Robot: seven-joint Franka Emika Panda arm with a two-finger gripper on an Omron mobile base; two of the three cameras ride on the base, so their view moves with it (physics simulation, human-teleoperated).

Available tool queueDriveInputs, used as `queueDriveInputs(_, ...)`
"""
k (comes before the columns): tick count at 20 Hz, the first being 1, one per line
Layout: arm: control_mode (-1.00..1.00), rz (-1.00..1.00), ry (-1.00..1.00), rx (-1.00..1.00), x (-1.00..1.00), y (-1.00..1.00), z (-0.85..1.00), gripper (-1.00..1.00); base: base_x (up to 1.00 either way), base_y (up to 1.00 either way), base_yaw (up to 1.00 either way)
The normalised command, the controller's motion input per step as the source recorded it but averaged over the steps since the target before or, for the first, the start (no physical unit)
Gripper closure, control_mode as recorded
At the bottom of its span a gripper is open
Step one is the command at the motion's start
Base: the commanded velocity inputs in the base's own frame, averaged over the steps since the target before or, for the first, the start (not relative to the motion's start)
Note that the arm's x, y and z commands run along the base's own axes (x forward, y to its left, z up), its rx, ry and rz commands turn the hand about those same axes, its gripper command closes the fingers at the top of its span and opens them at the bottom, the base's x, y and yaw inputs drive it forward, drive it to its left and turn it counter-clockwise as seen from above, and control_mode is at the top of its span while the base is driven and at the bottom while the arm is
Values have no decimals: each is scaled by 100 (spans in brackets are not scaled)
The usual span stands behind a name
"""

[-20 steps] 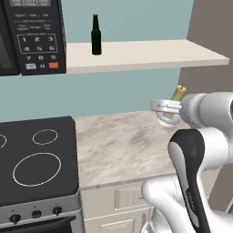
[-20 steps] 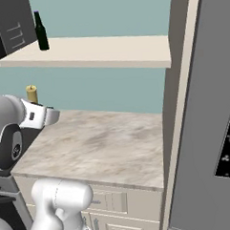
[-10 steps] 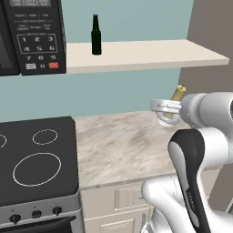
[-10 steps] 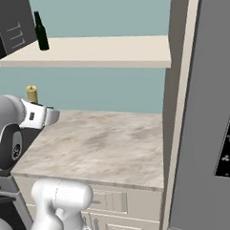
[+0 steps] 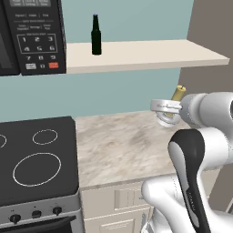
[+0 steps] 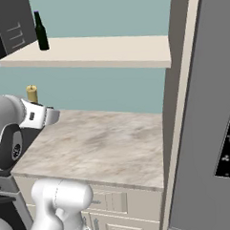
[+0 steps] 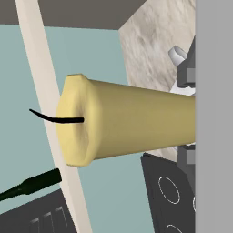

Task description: Get the candle and the beer from the cabinet and move them to the dining counter.

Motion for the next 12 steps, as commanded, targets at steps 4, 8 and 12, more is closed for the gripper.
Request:
queueDriveInputs(4,100,0,0,0,0,0,0,100,-24,-4,0)
queueDriveInputs(8,100,0,0,0,0,0,0,100,-62,0,0)
queueDriveInputs(12,100,0,0,0,0,0,0,100,-57,0,1)
